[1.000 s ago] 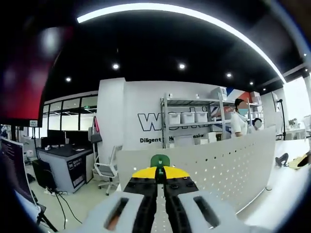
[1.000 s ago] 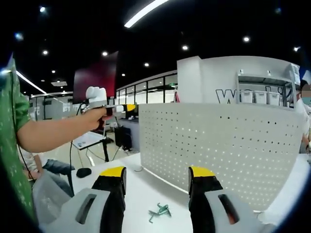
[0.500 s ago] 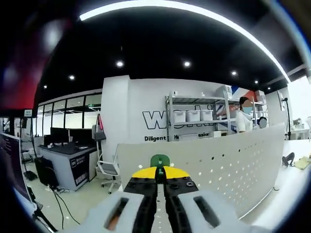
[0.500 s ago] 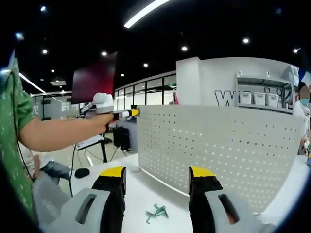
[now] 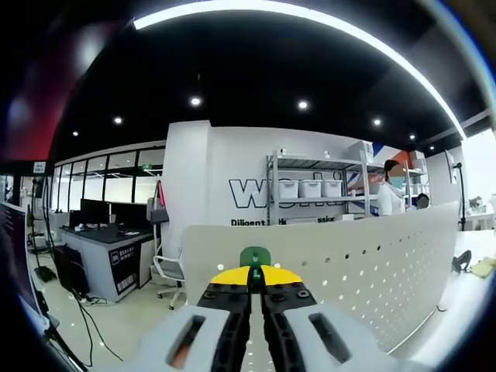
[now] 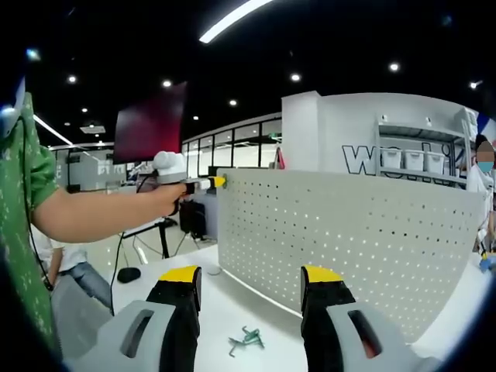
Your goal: Insert the hook assembly into the mounting plate slot until the hook locks in place.
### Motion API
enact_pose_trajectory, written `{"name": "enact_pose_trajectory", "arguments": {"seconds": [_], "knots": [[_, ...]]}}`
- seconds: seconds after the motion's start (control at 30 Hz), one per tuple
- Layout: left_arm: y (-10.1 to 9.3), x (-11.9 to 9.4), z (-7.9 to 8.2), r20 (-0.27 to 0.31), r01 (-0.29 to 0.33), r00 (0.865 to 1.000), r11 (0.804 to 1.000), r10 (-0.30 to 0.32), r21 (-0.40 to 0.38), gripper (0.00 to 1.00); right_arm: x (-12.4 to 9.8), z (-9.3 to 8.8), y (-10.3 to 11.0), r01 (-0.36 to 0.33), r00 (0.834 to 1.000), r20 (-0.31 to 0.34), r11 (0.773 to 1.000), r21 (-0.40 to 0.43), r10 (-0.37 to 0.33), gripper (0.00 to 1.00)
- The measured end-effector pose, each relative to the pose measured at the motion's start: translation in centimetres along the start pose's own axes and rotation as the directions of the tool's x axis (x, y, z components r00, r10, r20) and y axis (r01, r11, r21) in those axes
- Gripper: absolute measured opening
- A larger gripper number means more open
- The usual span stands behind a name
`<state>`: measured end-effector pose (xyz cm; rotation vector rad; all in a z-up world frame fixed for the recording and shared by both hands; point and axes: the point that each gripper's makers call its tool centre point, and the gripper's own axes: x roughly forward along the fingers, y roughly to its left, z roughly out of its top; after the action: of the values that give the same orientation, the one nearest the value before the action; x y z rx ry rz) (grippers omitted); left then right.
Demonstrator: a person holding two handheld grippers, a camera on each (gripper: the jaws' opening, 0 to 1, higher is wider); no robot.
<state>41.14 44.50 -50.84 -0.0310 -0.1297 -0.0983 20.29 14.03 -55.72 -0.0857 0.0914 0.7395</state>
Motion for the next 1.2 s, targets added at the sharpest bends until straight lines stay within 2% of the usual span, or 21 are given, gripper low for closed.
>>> {"name": "enact_pose_trajectory", "arguments": {"seconds": [0.5, 1.2], "knots": [[0.62, 0.51, -0.27, 0.016, -0.008, 1.000, 1.000, 0.009, -0.009, 0.03, 0.35, 0.07, 0.01, -0.001, 1.000, -0.006, 1.000, -0.005, 0.001, 0.52], [0.40, 0.58, -0.93, 0.024, -0.003, 1.000, 1.000, 0.003, -0.014, 0.03, 0.67, -0.05, 0.02, -0.001, 1.000, -0.016, 1.000, -0.011, 0.001, 0.52]]}}
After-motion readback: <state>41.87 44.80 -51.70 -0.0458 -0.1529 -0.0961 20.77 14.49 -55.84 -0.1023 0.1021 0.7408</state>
